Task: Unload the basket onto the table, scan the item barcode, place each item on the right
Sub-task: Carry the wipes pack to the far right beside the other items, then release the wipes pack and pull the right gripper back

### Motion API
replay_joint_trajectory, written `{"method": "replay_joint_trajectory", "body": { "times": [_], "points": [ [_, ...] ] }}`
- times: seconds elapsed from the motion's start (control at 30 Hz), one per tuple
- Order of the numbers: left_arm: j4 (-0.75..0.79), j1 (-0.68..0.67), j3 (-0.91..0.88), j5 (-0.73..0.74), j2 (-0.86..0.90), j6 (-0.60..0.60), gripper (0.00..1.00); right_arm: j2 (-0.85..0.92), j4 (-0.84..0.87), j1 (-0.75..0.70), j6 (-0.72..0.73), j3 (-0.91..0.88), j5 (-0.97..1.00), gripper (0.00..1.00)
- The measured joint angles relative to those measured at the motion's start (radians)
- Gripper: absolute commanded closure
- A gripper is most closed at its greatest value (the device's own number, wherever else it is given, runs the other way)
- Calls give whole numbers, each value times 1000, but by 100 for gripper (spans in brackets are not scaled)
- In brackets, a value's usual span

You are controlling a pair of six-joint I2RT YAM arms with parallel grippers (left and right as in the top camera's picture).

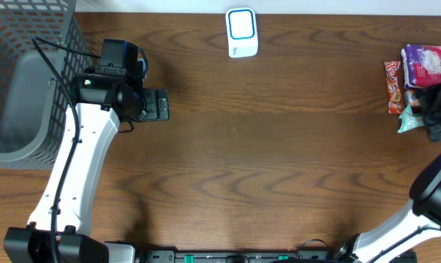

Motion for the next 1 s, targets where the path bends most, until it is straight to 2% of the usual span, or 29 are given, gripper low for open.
{"method": "replay_joint_trajectory", "body": {
  "times": [0.33, 0.5, 0.6, 0.77, 1.0],
  "points": [
    [0, 0, 0, 0, 0, 0, 2, -261, -169, 0, -27, 16, 43, 1],
    [0, 0, 0, 0, 0, 0, 2, -371, -338, 0, -39, 19, 44, 1],
    [0, 0, 0, 0, 0, 0, 2, -418, -460, 0, -46, 21, 24, 9],
    [0, 0, 0, 0, 0, 0, 2, -440, -617, 2, -60, 22, -30, 14],
    [0, 0, 0, 0, 0, 0, 2, -481, -723, 50, -195, 21, -95, 16]
  ]
}}
